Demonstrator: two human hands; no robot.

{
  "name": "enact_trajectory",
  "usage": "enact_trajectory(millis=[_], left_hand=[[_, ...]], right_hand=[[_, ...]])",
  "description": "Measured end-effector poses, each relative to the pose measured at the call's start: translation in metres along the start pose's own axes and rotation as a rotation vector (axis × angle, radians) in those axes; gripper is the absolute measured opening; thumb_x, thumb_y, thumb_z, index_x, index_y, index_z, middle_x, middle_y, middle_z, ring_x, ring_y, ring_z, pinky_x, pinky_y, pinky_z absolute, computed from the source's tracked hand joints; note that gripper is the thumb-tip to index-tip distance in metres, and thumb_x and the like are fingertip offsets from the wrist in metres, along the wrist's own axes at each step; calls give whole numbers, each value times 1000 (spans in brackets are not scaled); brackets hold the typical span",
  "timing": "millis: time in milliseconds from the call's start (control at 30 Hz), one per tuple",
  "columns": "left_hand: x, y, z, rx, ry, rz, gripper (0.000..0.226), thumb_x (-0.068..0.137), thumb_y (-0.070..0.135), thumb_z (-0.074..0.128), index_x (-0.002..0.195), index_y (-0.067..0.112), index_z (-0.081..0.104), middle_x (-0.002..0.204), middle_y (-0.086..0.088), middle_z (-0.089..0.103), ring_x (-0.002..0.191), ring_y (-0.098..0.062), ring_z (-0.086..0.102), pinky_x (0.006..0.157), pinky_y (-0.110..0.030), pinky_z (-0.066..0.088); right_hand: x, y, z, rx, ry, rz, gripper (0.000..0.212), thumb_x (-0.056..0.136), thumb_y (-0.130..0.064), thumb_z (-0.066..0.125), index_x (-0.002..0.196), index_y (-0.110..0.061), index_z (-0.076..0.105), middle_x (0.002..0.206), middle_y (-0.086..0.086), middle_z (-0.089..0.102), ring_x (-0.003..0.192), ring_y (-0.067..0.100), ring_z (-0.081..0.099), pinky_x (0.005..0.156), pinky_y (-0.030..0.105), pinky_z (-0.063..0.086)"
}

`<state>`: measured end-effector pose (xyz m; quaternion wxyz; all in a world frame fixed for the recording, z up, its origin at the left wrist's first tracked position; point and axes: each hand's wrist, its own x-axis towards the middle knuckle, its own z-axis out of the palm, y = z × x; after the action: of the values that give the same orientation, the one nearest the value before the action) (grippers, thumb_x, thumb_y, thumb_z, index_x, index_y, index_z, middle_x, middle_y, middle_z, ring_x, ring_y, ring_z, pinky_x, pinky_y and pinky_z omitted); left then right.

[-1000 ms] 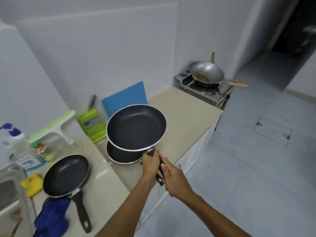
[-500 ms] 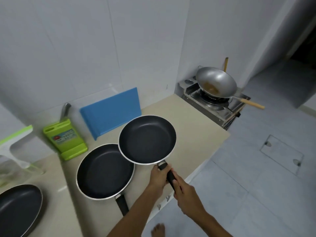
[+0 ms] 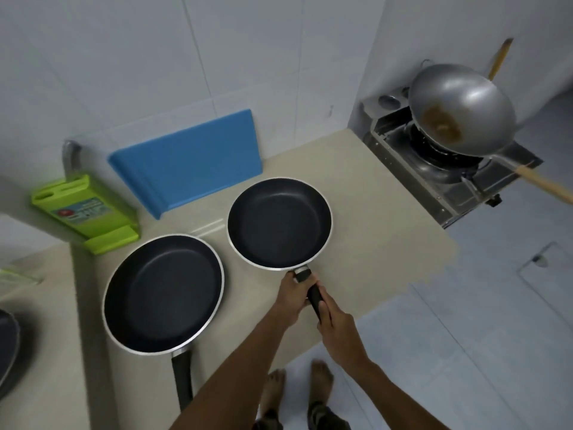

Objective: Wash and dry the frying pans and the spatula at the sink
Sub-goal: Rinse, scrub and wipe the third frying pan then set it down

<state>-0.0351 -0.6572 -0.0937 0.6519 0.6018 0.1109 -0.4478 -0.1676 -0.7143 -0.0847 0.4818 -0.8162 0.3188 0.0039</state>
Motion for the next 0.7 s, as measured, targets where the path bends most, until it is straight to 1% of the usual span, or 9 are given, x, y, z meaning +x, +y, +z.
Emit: enact_trajectory(millis=[133, 200, 267, 333, 400, 467, 533, 633, 700], left_hand=[[12, -11, 17, -11, 43, -20, 15, 97, 7, 66, 110, 5, 59, 97, -16, 70, 83, -26, 71, 71, -36, 61], [20, -14, 21, -3, 63, -17, 22, 97, 9, 68, 116, 4, 59, 102, -18, 71, 88, -28, 72, 76, -39, 62], [25, -13, 25, 1, 71, -7, 23, 96, 9, 68, 117, 5, 58, 101, -17, 71, 88, -28, 72, 76, -39, 62], [29, -13, 28, 4, 80, -3, 22, 96, 10, 69, 115, 6, 58, 99, -16, 71, 86, -27, 72, 72, -36, 61], [31, -14, 30, 11, 90, -1, 27, 95, 12, 70, 119, 5, 57, 104, -20, 72, 88, -28, 73, 72, -35, 62], [33, -16, 33, 17, 104, -3, 34, 94, 16, 73, 122, 6, 56, 113, -23, 71, 98, -36, 74, 77, -39, 63], [35, -17, 34, 12, 110, -5, 36, 93, 17, 73, 123, 6, 56, 115, -24, 70, 103, -39, 72, 80, -41, 63], [35, -18, 36, -3, 106, -7, 34, 95, 16, 72, 123, 8, 56, 115, -23, 70, 102, -36, 72, 76, -38, 62], [36, -19, 35, -8, 111, -12, 33, 95, 16, 71, 124, 9, 55, 116, -21, 70, 101, -34, 73, 72, -35, 62]], right_hand=[[13, 17, -13, -12, -54, 20, 46, 106, -36, 35, 152, -32, 38, 60, -4, 59, 47, 8, 53, 45, 18, 35], [17, 20, -18, -8, -70, 33, 45, 106, -33, 35, 151, -31, 37, 63, -11, 59, 51, 4, 57, 45, 15, 38], [22, 23, -19, -5, -77, 38, 46, 105, -37, 34, 151, -31, 37, 67, -14, 59, 53, 3, 60, 46, 16, 40], [25, 27, -17, 12, -83, 50, 53, 101, -46, 30, 152, -32, 37, 69, -8, 64, 53, 10, 61, 45, 22, 42], [28, 32, -17, 13, -85, 55, 56, 99, -50, 28, 152, -33, 37, 70, -5, 66, 56, 14, 62, 48, 27, 47], [30, 34, -18, 21, -92, 75, 51, 102, -45, 31, 150, -31, 38, 69, -7, 66, 58, 13, 64, 50, 25, 49], [32, 36, -20, 26, -100, 67, 51, 101, -44, 31, 150, -31, 38, 68, -8, 65, 57, 13, 64, 50, 24, 49], [33, 41, -22, 28, -109, 40, 58, 97, -49, 29, 151, -29, 38, 67, -10, 64, 54, 10, 62, 48, 22, 48], [35, 43, -22, 25, -120, 43, 58, 97, -50, 29, 150, -28, 39, 71, -11, 66, 57, 9, 65, 51, 22, 52]])
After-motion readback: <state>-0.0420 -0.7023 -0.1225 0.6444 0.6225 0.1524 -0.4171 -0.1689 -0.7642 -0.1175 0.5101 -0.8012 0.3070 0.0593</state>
